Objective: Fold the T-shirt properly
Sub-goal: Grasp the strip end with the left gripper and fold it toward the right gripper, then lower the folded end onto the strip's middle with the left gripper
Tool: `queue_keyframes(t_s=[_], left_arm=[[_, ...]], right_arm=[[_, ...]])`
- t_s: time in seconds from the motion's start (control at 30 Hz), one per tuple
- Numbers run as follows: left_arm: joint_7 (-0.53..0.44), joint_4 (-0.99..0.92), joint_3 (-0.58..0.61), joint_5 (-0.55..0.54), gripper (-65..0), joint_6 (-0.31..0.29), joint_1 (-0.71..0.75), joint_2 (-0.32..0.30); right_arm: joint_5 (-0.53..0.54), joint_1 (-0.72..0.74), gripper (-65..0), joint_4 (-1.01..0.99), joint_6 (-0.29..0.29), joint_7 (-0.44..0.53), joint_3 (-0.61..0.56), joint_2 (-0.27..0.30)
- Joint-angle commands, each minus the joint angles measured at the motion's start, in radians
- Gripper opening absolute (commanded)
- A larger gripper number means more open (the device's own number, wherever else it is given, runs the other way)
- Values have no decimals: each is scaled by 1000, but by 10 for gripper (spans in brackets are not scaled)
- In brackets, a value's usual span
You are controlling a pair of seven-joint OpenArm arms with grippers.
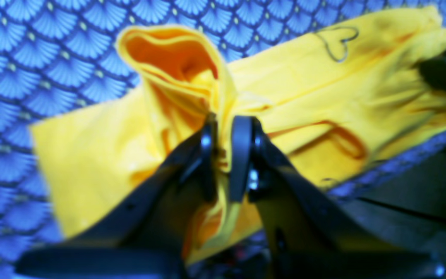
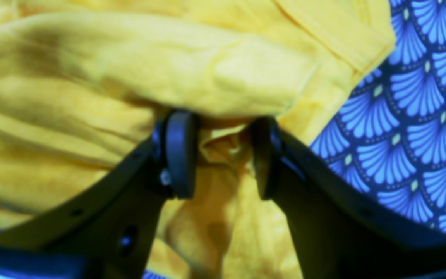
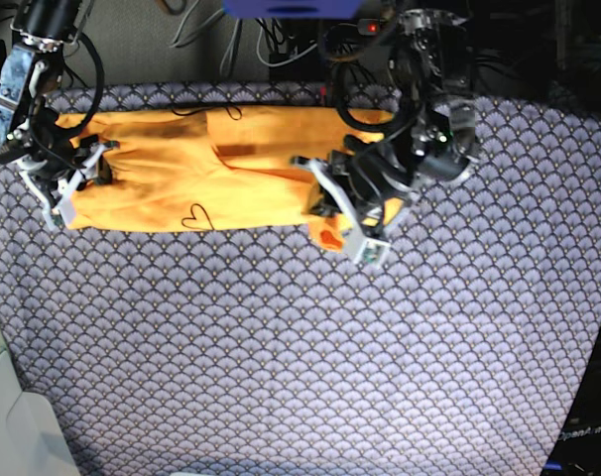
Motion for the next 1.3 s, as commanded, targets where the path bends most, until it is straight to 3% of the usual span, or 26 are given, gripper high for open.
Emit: queue_keyframes(t_s=[0.0,0.2,0.3,0.5,0.67,0.87,1.27], left_arm=[[-21,15,22,-36,-650,18,-15,10],[-22,-10,154,-48,-650,147,-47,10],[-39,-65,177,-48,-650,170,-67,10],[-162,-157,177,-49,-650,172,-69,10],[-163,-165,179,-63,-650,167,-67,10],[-163,-165,180,-197,-650,172,-72,10],[-167,-165,182,-204,-650,172,-67,10]], right_arm=[[7,0,-398,2,0,-28,-6,-1],[7,0,-398,2,0,-30,-6,-1],[7,0,-398,2,0,-30,-6,-1],[7,0,-398,2,0,-30,-26,-3],[7,-3,-398,2,0,-30,-26,-3],[7,0,-398,2,0,-31,-27,-3],[7,-2,-398,2,0,-31,-40,-3]])
